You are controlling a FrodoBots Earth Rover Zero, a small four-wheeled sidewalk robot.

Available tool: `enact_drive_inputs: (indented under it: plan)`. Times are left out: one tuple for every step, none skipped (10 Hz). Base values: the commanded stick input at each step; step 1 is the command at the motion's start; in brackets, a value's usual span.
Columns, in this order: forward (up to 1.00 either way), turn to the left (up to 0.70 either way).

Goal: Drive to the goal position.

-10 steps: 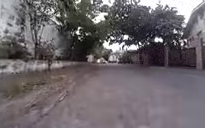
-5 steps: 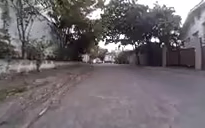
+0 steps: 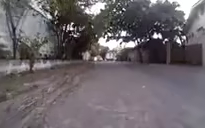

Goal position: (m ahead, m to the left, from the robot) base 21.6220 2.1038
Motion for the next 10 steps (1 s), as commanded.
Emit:
enact_drive_inputs:
  plan:
    - [1.0,0.0]
    - [1.0,0.0]
    - [1.0,0.0]
    - [1.0,-0.3]
    - [1.0,-0.38]
    - [1.0,-0.4]
    - [1.0,-0.4]
    - [1.0,-0.23]
    - [1.0,0.0]
    - [1.0,0.0]
